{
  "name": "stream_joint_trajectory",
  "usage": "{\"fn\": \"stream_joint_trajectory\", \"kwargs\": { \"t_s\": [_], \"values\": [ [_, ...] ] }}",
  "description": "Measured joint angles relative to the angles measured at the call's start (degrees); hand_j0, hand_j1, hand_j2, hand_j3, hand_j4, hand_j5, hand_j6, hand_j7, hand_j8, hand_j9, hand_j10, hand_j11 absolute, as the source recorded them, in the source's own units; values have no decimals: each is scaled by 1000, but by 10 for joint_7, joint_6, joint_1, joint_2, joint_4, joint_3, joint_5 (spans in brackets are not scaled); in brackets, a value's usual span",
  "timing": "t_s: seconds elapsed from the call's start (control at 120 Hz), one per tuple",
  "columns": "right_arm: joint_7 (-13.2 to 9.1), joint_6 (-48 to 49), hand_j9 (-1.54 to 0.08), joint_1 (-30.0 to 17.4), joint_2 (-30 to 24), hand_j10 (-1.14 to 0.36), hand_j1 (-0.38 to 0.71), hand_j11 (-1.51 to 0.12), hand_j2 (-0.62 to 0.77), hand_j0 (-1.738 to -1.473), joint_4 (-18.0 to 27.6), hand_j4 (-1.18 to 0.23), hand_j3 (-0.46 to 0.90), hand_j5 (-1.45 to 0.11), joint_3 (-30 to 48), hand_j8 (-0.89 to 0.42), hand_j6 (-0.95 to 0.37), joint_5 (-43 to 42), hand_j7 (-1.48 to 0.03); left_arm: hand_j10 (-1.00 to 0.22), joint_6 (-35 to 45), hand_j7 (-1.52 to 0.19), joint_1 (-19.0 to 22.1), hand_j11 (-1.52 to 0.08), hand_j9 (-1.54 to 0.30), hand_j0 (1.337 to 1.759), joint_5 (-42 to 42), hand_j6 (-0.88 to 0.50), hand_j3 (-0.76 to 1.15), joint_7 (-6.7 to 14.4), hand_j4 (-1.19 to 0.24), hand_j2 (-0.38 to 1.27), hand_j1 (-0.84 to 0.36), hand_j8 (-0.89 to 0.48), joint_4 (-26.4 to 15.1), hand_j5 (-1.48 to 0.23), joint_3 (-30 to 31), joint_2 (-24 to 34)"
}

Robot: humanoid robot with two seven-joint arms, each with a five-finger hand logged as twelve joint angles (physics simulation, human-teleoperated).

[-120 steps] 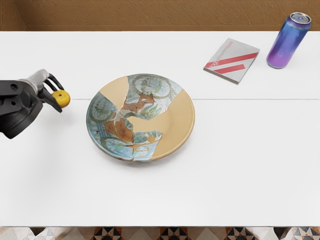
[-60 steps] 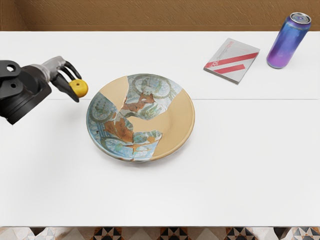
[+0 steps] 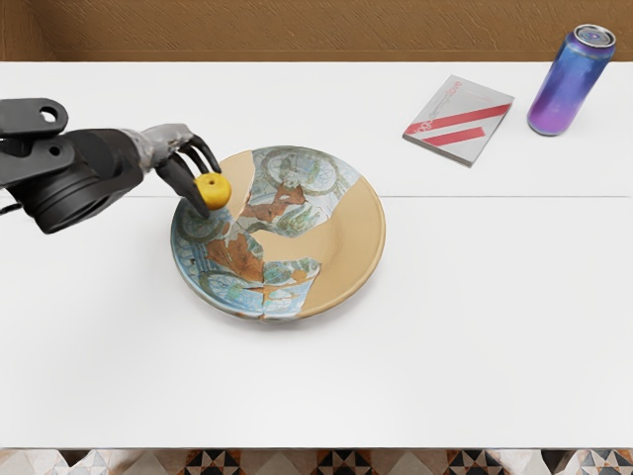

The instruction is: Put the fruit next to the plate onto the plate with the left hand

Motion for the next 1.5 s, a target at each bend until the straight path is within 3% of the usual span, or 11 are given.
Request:
{"fn": "stream_joint_trajectory", "kwargs": {
  "t_s": [0.6, 0.75, 0.95, 1.233, 1.367, 1.5],
  "values": [
    [0, 0, 0, 0, 0, -1, -349, 0, 0, -1658, 0, -1, 0, 0, 0, -1, -2, 0, 0, -717, -3, -949, 9, -970, -964, 1656, -9, -472, 0, 6, -613, 536, -333, -574, 1, -964, -4, -68],
    [0, 0, 0, 0, 0, -1, -349, 0, 0, -1658, 0, -1, 0, 0, 0, -1, -2, 0, 0, -637, -2, -838, 9, -849, -846, 1657, -12, -484, 0, 7, -589, 383, -306, -564, 2, -848, -4, -70],
    [0, 0, 0, 0, 0, -1, -349, 0, 0, -1658, 0, -1, 0, 0, 0, -1, -2, 0, 0, -448, 1, -587, 9, -591, -590, 1658, -13, -390, 0, 7, -430, 187, -147, -421, 2, -590, -4, -71],
    [0, 0, 0, 0, 0, -1, -349, 0, 1, -1658, 0, -1, 0, 0, 0, -1, -2, 0, 0, -178, -5, -232, 0, -232, -232, 1658, -22, -164, 0, 2, -174, 61, 147, -172, -4, -233, -20, -28],
    [0, 0, 0, 0, 0, -1, -349, 0, 1, -1658, 0, -1, 0, 0, 0, -1, -2, 0, 0, -107, -43, -138, 0, -138, -138, 1658, -34, -100, 0, -2, -105, 35, 229, -104, -11, -138, -47, 7],
    [0, 0, 0, 0, 0, -1, -349, 0, 1, -1658, 0, -1, 0, 0, 0, -1, -1, 0, 0, -69, -115, -88, 0, -88, -88, 1658, -68, -66, 0, -20, -68, 21, 272, -68, -13, -89, -75, 52]
  ]
}}
